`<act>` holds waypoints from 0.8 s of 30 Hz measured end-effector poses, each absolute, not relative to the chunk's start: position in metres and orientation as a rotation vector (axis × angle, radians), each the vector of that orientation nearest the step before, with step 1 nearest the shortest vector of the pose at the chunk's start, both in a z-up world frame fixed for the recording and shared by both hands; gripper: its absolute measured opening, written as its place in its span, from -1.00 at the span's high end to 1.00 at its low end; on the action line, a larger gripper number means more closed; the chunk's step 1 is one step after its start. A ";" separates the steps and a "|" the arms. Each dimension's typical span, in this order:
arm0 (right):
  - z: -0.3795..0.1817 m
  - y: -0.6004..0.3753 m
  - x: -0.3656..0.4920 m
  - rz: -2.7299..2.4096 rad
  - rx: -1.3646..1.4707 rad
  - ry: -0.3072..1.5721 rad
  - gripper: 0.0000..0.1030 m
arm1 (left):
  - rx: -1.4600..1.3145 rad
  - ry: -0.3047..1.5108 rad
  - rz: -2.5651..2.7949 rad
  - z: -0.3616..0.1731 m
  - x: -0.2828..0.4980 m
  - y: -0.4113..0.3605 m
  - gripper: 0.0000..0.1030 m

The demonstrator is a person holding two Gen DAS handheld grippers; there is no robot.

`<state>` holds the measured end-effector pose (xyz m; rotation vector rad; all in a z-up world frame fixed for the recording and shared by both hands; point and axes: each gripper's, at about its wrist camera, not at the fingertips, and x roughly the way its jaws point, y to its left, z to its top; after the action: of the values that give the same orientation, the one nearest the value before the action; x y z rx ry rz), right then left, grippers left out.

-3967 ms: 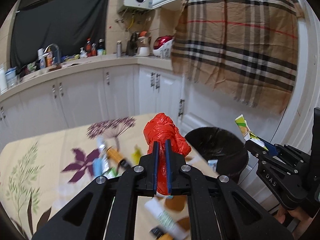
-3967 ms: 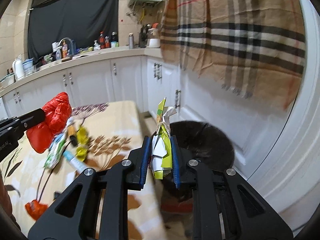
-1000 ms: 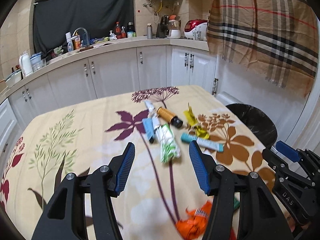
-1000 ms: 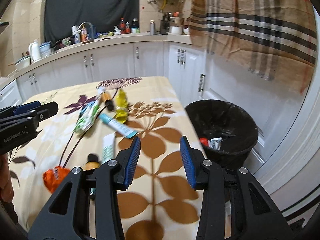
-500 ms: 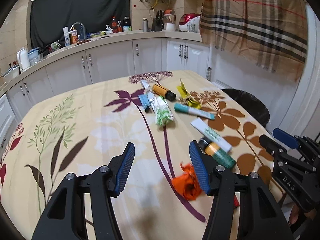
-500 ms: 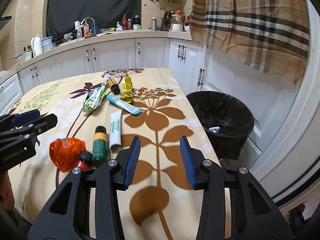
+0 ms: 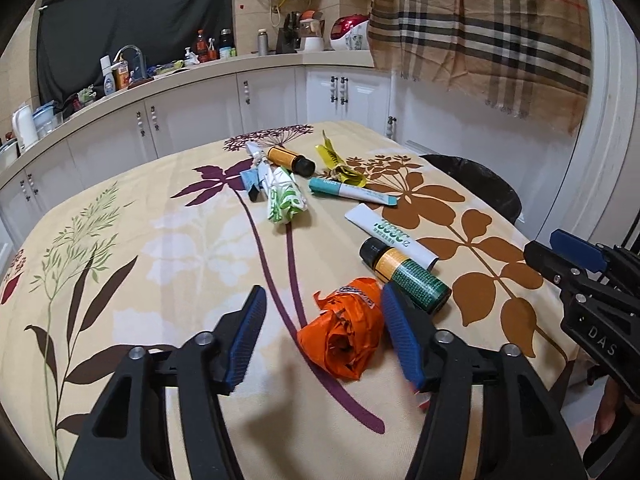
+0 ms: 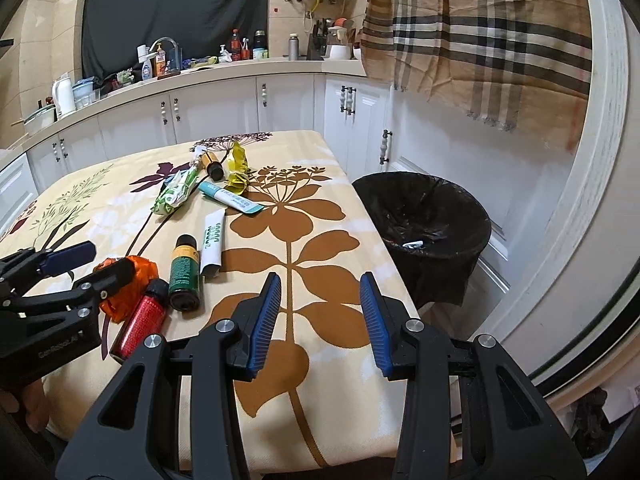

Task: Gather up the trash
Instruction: 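Grasp the orange snack wrapper with the left gripper while the right grasps the red can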

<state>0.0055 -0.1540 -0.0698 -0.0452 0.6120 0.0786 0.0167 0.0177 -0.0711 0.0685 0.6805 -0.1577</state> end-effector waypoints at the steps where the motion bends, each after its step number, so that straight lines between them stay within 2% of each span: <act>1: -0.070 -0.153 0.006 0.080 -0.046 0.612 0.23 | 0.069 0.679 -0.173 -0.071 0.016 0.017 0.11; 3: -0.070 -0.152 0.006 0.083 -0.048 0.613 0.23 | 0.082 0.676 -0.193 -0.072 0.016 0.014 0.33; 6: -0.070 -0.149 0.006 0.087 -0.051 0.616 0.23 | 0.098 0.666 -0.200 -0.072 0.013 0.012 0.38; 8: -0.071 -0.146 0.006 0.092 -0.054 0.617 0.23 | 0.091 0.653 -0.202 -0.070 0.011 0.013 0.52; 24: -0.072 -0.101 -0.004 0.209 -0.098 0.622 0.23 | 0.054 0.596 -0.015 -0.054 -0.014 0.077 0.57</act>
<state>-0.0040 -0.1008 -0.0716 -0.0977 0.6224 0.2085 -0.0141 0.0768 -0.0544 0.0542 0.5960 -0.0149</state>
